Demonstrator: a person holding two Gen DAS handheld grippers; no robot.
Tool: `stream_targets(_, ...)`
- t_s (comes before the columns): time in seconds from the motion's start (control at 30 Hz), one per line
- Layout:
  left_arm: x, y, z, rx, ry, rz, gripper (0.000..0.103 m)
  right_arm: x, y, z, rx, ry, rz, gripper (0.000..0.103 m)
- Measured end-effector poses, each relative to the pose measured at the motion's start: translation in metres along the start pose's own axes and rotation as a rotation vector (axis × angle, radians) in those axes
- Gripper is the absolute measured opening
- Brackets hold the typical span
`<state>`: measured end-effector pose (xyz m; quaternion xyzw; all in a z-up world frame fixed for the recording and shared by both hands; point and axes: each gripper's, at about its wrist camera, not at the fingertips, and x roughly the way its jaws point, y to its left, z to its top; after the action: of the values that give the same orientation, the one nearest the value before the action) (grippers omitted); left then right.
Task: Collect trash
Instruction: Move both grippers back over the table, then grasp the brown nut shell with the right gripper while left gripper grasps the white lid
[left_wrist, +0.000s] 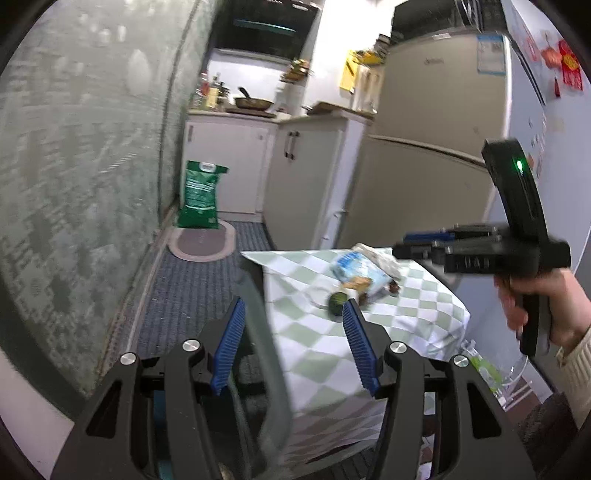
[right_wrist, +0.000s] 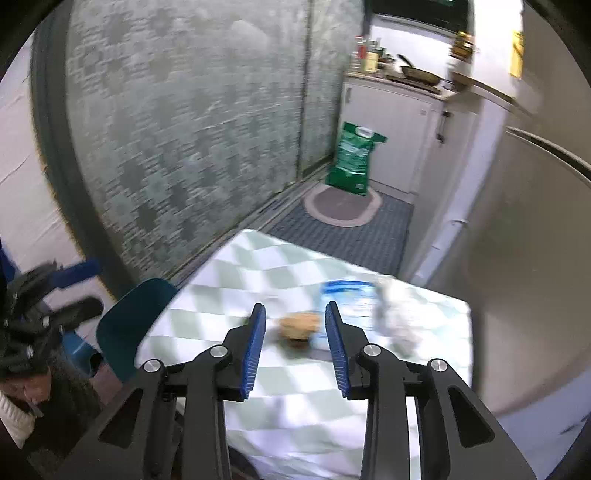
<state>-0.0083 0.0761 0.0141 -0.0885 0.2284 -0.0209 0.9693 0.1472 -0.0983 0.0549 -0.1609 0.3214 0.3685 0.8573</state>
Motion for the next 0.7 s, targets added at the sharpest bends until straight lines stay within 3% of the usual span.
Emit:
stream_targets(0.17,0.031,-0.028,0.002,0.035,0.041,-0.023,0.058,-0.002,-0.035,-0.018,0.084,-0.015,-0.001,0.035)
stream_targets(0.4,0.071,-0.050,0.007,0.049,0.082,-0.038,0.058,0.000,-0.050,-0.034,0.108,-0.001,0.008,0.035)
stream_targets(0.7,0.117,-0.062,0.009,0.104,0.124,0.001,0.044,0.006,-0.060,-0.044,0.112,0.021,0.021,0.035)
